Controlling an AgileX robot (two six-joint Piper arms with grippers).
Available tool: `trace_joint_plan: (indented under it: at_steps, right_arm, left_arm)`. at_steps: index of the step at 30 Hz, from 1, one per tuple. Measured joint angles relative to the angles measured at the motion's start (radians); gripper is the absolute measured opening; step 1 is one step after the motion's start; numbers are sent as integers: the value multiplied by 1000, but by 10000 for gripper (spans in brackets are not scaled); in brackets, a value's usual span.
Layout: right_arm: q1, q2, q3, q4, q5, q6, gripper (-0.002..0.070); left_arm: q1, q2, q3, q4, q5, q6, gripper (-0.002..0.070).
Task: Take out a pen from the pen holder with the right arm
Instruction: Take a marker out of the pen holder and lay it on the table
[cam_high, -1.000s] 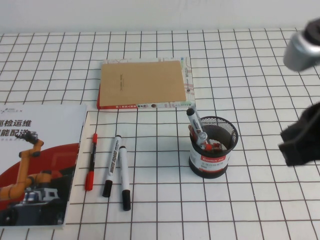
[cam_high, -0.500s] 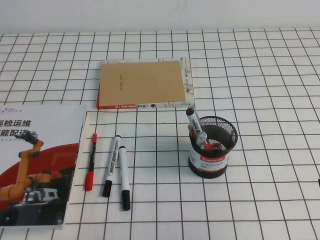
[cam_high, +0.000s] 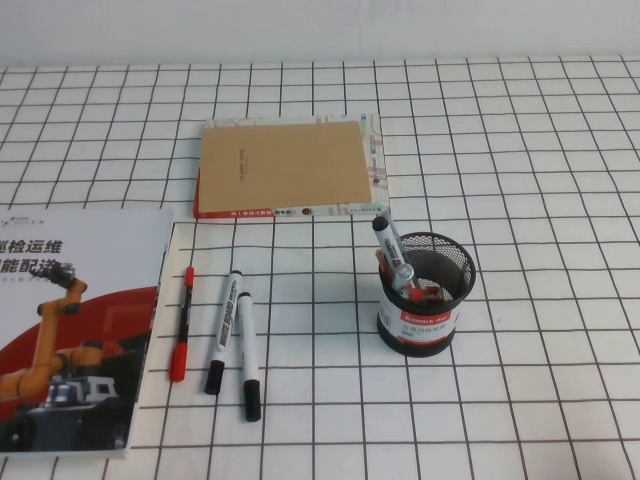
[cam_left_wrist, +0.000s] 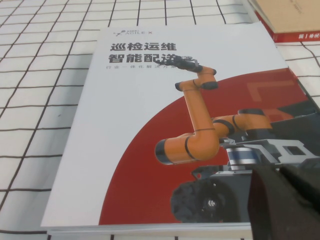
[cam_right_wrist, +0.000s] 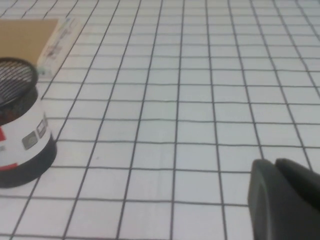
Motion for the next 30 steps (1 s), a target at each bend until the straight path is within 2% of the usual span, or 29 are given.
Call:
trace_joint_plan:
  at_steps: [3, 11, 26, 28, 30]
  right_arm:
    - [-64, -91, 70, 0, -46, 0, -15]
    - [-82, -295, 106, 2, 15, 0, -15]
    - [-82, -320, 106, 5, 85, 0, -15]
    - [-82, -320, 106, 64, 97, -38, -15]
    - [-82, -320, 106, 187, 122, -167, -15]
  left_arm:
    - [0, 0, 0, 0, 0, 0, -4]
    - [0, 0, 0, 0, 0, 0, -4]
    - [0, 0, 0, 0, 0, 0, -4]
    - [0, 0, 0, 0, 0, 0, -5]
    - [0, 0, 0, 0, 0, 0, -4]
